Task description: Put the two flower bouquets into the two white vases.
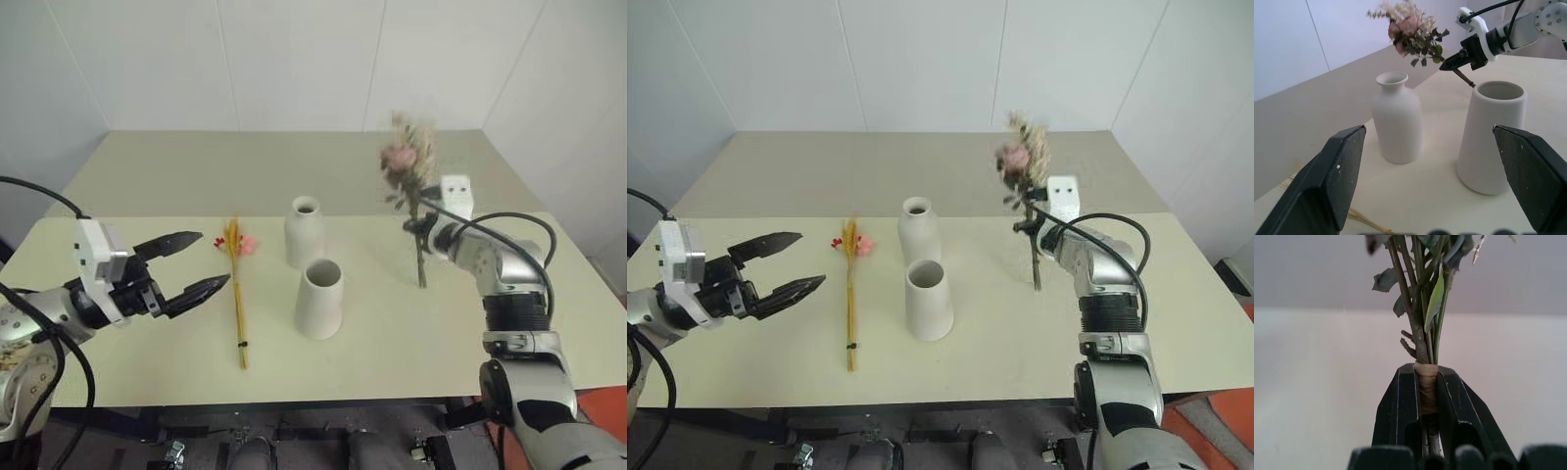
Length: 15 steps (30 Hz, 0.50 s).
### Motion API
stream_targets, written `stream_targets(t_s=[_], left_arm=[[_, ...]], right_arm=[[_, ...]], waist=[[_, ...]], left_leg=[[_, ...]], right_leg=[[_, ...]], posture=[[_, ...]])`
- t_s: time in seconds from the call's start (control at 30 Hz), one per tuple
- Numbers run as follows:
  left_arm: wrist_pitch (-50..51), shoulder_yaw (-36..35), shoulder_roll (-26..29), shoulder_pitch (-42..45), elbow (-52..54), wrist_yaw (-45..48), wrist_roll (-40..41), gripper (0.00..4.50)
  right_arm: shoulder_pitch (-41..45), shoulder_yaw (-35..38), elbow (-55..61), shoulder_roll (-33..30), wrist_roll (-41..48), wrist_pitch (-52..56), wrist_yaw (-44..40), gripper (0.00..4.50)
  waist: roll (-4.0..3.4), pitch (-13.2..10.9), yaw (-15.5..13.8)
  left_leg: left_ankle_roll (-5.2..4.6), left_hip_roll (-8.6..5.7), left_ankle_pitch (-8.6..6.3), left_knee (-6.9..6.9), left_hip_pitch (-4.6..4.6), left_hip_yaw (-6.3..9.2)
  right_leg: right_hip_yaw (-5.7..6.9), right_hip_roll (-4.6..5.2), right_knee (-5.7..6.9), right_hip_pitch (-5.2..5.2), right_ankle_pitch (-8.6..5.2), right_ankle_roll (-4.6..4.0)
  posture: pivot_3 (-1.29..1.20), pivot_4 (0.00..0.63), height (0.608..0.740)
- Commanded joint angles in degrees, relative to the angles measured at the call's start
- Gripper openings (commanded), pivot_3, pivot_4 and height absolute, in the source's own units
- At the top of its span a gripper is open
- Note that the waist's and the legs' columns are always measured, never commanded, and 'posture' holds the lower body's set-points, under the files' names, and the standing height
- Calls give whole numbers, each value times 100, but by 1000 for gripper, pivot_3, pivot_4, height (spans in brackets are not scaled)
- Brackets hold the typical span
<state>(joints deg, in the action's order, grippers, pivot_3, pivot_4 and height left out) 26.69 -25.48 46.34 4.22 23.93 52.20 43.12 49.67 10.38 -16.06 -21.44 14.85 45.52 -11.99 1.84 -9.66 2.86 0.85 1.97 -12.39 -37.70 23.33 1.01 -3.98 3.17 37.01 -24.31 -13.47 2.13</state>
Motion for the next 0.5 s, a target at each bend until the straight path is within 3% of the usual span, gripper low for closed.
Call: stream_targets(t_s=[0.03,0.2,0.5], left_arm=[[271,-277,139,86,135,-229,259,4500],[685,-443,137,163,238,-642,631,4500],[697,-483,168,38,355,-643,697,4500]], right_arm=[[377,445,477,264,482,-1031,-289,228],[804,441,762,848,1071,-1700,-861,228],[1196,-42,562,1713,1118,-2642,-1227,228]], waist=[[-1,0,25],[-4,-3,125],[-8,-5,98]], left_leg=[[0,1,0,0,0,0],[0,4,0,1,-2,2],[1,2,0,6,-5,8]], right_leg=[[0,-1,1,0,0,0],[0,-1,6,0,1,-1],[5,1,9,0,1,-3]], posture=[[0,150,740],[0,150,740],[0,150,740]])
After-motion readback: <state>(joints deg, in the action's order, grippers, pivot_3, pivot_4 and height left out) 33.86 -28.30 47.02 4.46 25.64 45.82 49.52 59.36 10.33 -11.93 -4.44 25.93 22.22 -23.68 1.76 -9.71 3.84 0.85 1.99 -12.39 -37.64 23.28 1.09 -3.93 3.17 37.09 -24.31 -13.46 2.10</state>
